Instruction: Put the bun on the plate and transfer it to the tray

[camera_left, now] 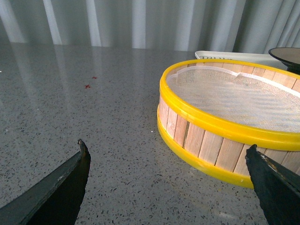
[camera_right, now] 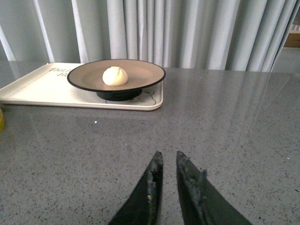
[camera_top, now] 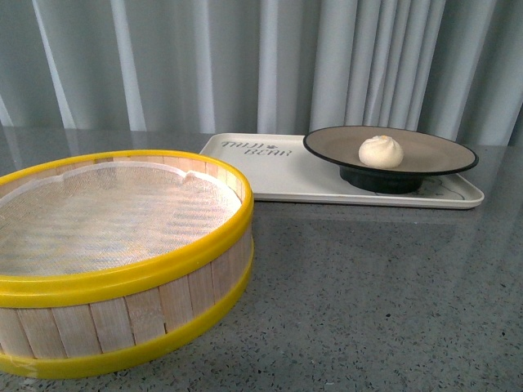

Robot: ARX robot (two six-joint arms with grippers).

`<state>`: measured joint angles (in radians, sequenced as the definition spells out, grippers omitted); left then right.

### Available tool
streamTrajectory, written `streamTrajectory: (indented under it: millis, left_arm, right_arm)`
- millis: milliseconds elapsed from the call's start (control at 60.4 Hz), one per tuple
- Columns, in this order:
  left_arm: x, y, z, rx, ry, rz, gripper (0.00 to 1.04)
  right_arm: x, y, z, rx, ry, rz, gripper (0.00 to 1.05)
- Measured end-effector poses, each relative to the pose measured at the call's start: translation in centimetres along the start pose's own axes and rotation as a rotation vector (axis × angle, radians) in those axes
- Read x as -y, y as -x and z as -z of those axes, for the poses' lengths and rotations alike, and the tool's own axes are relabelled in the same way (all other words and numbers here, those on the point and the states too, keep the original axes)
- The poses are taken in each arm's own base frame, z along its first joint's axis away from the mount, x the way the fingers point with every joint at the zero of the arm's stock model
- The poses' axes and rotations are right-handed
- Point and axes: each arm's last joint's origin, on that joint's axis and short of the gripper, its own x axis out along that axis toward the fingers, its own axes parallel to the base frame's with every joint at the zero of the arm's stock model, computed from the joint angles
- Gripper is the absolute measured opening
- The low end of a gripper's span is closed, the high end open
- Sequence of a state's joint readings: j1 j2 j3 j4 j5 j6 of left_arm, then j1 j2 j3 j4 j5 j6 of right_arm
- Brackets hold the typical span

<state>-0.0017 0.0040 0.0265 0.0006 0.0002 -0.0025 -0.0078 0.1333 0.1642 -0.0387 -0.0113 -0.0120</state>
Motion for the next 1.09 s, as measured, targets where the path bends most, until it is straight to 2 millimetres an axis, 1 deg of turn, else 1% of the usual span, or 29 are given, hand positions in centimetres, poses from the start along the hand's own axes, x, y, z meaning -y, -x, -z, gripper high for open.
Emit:
streamTrajectory:
  millis: [50,66,414,778,877,1093]
  left_arm:
    - [0.0,0.0,0.0,0.0,0.0,0.0,0.98]
    - [0.0,0.0,0.0,0.0,0.0,-0.002,0.98]
    - [0.0,0.0,0.0,0.0,0.0,-0.001,0.98]
    - [0.0,0.0,0.0,0.0,0.0,-0.001,0.98]
    - [0.0,0.0,0.0,0.0,0.0,-0.001,0.98]
    - [0.0,0.0,0.0,0.0,0.0,0.0,0.98]
  right_arm:
    - [0.0,0.0,0.4,-0.003,0.0,0.001,0.02]
    - [0.0,0.0,0.4,-0.002,0.0,0.002,0.01]
    - [0.0,0.0,2.2,0.0,-0.002,0.006,0.02]
    - [0.0,0.0,3.0,0.003,-0.002,0.006,0.02]
    - [-0.1,0.0,4.0,0.005,-0.002,0.006,0.02]
    - [-0.1,0.0,4.0,0.007,-0.002,0.006,0.02]
